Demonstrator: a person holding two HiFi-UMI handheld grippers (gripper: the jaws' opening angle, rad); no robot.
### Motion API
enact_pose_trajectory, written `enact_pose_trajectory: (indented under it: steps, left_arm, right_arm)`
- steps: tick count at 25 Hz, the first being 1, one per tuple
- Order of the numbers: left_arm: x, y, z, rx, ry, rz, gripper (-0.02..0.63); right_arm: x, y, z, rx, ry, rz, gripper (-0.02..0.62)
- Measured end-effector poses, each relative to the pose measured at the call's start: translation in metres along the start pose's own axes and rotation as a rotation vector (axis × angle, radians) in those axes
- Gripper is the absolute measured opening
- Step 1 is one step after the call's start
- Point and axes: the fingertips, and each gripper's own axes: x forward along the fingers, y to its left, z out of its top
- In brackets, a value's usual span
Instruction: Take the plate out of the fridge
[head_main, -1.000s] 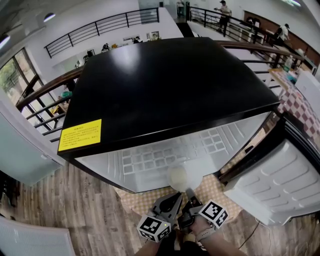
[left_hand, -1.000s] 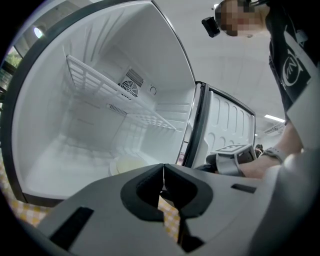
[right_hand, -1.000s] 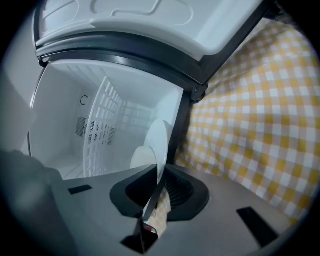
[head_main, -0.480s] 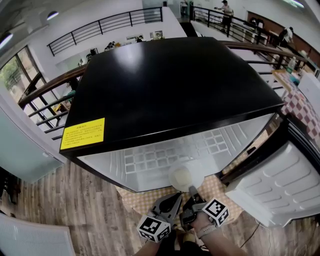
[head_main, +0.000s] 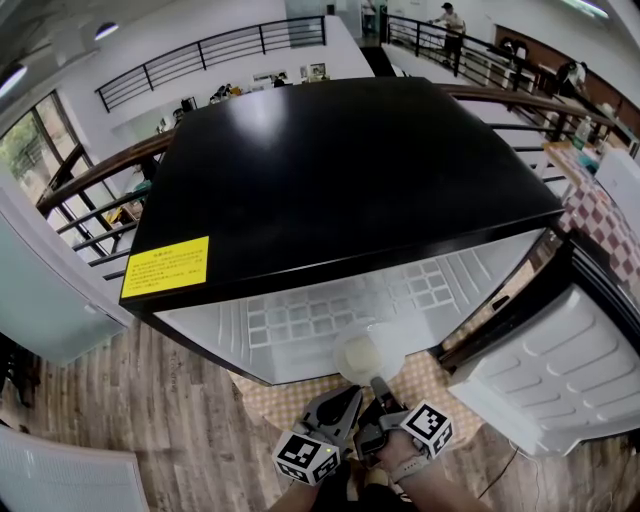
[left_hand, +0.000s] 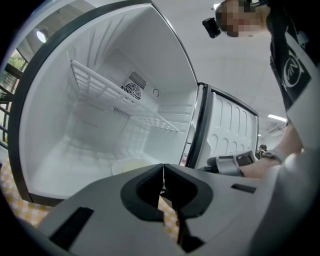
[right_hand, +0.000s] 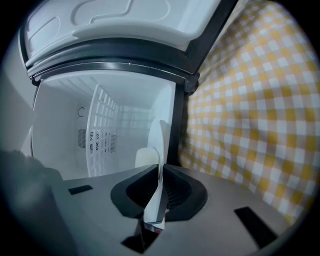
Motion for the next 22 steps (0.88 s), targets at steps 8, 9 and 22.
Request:
enact_pose_trajectory:
  steps: [8,9,22]
  left_arm:
    - [-0.004,0.003,0.001,-0.006,-0.006,0.015,0.009]
    - [-0.004,0.003,0.002,-0.006,-0.007,0.015,0.009]
    - [-0.008,0.007,0.007,-0.005,-0.022,0.030,0.009]
  right_arm:
    - [0.007,-0.003,0.013,0.036,-0.024,0.031,0.049]
    - [0.007,-0.004,0.013,0.029,-0.025,0.026,0.049]
    - [0.011,0.004,0.011,0.024,-0.029,0.024,0.048]
